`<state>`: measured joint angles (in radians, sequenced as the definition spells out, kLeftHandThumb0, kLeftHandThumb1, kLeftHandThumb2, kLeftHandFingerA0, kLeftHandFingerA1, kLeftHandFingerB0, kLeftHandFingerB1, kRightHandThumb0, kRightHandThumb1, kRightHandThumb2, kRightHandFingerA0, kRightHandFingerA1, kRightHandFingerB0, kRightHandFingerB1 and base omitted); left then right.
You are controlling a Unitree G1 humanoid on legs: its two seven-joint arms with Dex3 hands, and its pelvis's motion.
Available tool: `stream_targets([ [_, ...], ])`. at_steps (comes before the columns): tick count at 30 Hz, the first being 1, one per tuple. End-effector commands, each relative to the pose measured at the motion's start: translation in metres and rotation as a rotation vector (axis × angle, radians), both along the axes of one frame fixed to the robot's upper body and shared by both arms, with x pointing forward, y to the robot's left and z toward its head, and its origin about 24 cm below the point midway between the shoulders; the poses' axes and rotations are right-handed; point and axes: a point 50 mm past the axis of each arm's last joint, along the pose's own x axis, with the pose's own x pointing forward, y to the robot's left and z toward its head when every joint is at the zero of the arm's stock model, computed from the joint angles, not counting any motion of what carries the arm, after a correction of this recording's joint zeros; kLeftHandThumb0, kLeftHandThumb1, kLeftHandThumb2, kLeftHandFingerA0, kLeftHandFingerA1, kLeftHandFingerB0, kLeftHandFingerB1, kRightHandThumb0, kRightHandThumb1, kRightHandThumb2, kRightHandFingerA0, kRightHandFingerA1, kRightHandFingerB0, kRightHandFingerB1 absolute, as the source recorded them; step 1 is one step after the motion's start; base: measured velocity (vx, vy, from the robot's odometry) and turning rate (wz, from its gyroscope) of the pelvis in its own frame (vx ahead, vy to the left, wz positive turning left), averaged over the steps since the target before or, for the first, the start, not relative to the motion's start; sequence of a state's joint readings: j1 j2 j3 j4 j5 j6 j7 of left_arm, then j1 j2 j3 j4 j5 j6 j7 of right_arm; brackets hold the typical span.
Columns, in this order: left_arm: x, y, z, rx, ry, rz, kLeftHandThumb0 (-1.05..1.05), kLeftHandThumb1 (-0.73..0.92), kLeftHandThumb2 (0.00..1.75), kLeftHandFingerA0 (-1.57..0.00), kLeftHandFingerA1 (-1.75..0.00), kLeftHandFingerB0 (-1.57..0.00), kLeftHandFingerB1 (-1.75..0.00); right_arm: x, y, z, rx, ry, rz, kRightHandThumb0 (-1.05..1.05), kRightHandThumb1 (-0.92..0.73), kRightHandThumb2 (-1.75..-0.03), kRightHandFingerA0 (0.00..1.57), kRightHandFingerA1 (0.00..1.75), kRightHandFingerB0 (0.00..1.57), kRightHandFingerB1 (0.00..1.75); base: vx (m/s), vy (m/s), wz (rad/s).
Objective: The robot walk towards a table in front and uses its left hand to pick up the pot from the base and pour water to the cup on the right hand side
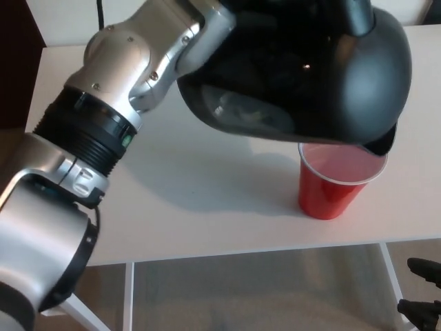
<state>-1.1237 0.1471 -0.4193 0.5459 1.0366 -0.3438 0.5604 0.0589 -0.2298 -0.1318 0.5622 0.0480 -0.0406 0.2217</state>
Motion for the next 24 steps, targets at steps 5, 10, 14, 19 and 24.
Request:
stream_targets([
  [5,0.036,0.16,-0.009,-1.204,0.748,0.03,-0.15,0.66,0.55,-0.72,-1.75,-0.55,-1.75,-0.009,-0.005,-0.005,0.003,0.024,-0.021,-0.21,-0.53,-0.55,0.72,0.5,0.38,0.36,0.0,0.0,0.0],
  [10,0.035,0.189,-0.04,-1.387,0.826,0.025,-0.09,0.62,0.53,-0.73,-1.75,-0.59,-1.75,-0.008,-0.005,-0.007,-0.002,0.03,-0.026,-0.2,-0.52,-0.55,0.71,0.49,0.38,0.36,0.0,0.0,0.0],
  [14,0.031,0.208,-0.066,-1.497,0.877,0.026,-0.06,0.62,0.53,-0.74,-1.75,-0.57,-1.75,-0.01,-0.006,-0.007,-0.01,0.037,-0.03,-0.22,-0.52,-0.55,0.72,0.49,0.39,0.36,0.0,0.0,0.0],
  [19,0.022,0.224,-0.099,-1.598,0.931,0.04,-0.05,0.63,0.53,-0.73,-1.75,-0.55,-1.75,-0.01,-0.005,-0.009,0.0,0.038,-0.034,-0.21,-0.53,-0.55,0.7,0.49,0.38,0.36,0.0,0.0,0.0],
  [24,0.014,0.23,-0.125,-1.637,0.965,0.078,-0.05,0.61,0.52,-0.71,-1.75,-0.55,-1.75,-0.011,-0.005,-0.01,0.003,0.039,-0.031,-0.22,-0.52,-0.55,0.72,0.49,0.39,0.36,0.0,0.0,0.0],
])
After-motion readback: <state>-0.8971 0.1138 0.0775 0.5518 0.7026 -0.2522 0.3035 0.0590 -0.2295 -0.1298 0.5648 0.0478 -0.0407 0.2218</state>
